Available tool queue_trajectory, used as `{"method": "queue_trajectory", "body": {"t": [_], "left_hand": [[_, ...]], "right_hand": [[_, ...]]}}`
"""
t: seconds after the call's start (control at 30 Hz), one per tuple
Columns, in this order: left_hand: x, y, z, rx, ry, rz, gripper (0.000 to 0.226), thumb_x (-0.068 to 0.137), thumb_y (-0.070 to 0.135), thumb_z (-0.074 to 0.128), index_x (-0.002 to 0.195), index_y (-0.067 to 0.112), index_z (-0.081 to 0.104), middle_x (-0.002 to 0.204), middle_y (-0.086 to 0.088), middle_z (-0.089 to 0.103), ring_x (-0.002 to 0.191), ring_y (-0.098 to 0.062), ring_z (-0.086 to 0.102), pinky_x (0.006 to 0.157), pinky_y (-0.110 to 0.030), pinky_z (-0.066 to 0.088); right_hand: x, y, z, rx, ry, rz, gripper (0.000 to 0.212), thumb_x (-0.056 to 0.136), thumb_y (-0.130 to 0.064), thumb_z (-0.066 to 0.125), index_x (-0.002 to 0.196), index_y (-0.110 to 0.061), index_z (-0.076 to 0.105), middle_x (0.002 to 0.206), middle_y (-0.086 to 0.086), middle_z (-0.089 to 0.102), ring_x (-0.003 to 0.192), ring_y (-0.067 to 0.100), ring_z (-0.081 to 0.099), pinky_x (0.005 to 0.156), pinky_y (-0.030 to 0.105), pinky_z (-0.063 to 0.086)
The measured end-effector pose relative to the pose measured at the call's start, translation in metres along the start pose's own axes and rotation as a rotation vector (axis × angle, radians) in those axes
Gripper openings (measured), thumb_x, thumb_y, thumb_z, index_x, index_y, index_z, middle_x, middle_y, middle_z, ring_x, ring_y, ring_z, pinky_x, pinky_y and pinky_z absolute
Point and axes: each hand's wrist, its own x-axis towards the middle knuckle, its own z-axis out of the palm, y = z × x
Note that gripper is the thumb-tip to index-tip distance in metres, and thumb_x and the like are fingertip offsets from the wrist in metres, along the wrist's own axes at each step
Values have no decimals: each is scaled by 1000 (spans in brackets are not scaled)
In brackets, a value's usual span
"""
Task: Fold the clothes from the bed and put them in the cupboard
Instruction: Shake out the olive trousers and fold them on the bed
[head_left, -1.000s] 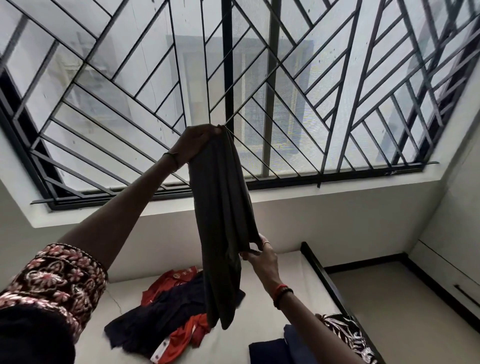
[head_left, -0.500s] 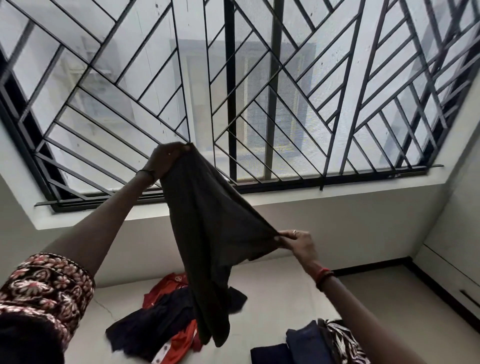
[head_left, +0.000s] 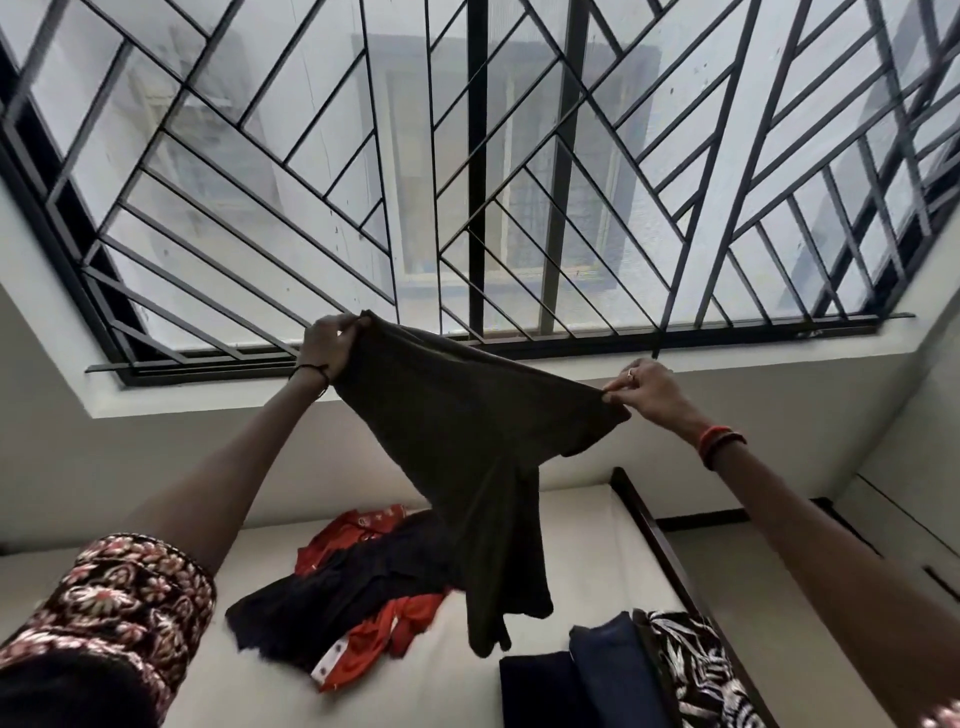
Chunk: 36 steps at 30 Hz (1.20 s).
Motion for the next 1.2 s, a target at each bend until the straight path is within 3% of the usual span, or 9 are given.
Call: {"method": "queue_trajectory", "body": {"t": [0.07, 0.13, 0.3, 0.43, 0.63, 0.77, 0.87, 1.0, 1.2], "left_hand": [[-7, 5, 4, -182, -82, -70, 21, 98, 20, 49, 91, 6, 63, 90, -26, 64, 63, -17, 70, 55, -27, 52], [-9, 6, 7, -358, -117, -113, 19, 98, 15, 47, 83, 10, 58, 93, -24, 63, 53, -6, 67, 52, -18, 55], [-16, 21, 12, -336, -132, -87, 23, 100, 11, 42, 85, 12, 59, 69, 6, 69, 65, -5, 68, 55, -13, 51], [-20, 27, 15, -148, -161, 90, 24, 90, -1, 51, 111, 1, 61, 97, -11, 63, 91, -21, 58, 75, -22, 47], [-31, 37, 27, -115, 75, 112, 30, 87, -5, 48, 112, -2, 64, 110, -18, 66, 105, -27, 60, 89, -22, 42], [-46, 39, 30, -202, 195, 77, 30, 88, -4, 42, 111, -2, 61, 107, -20, 64, 102, -31, 59, 87, -27, 44], [-61, 37, 26, -211, 212, 79, 22, 93, 2, 43, 108, -3, 58, 101, -20, 65, 94, -30, 60, 79, -32, 45], [-75, 26, 12, -196, 176, 64, 23, 94, 9, 52, 110, -5, 61, 104, -21, 66, 95, -27, 59, 78, -25, 41], [-117, 10, -16, -111, 140, 256, 22, 93, 2, 47, 109, -1, 61, 99, -20, 67, 92, -27, 61, 73, -8, 39]], "right_hand": [[0, 1, -2, 22, -53, 3, 12, 79, 3, 71, 89, 7, 72, 79, 5, 63, 80, 16, 57, 64, 9, 43], [-2, 2, -4, 141, -129, 84, 7, 87, 2, 61, 89, 5, 67, 80, 9, 63, 73, 15, 58, 58, 7, 46], [-7, 14, -4, 648, -115, 258, 23, 96, 3, 44, 88, -17, 50, 79, 8, 55, 62, 9, 56, 49, 18, 50], [-12, 28, -1, 717, -59, 196, 27, 95, 5, 42, 88, -19, 52, 78, 9, 53, 56, 8, 52, 46, 16, 45], [-18, 32, 4, 459, -104, 156, 6, 86, -8, 67, 86, -10, 61, 81, 4, 60, 72, 12, 56, 56, 15, 48], [-18, 30, 13, 241, -92, 72, 29, 73, -8, 79, 93, -8, 59, 84, 8, 60, 75, 15, 56, 63, 21, 50], [-21, 22, 21, 111, -130, 31, 39, 75, -4, 75, 111, -7, 62, 90, 11, 63, 84, 21, 60, 69, 21, 47], [-37, 8, 36, -76, -87, 7, 17, 77, 4, 65, 91, 1, 74, 79, 15, 66, 85, 31, 63, 67, 26, 46], [-90, -18, 63, -284, -69, 133, 27, 79, -11, 56, 96, -20, 75, 98, 12, 71, 94, 32, 65, 76, 32, 48]]}}
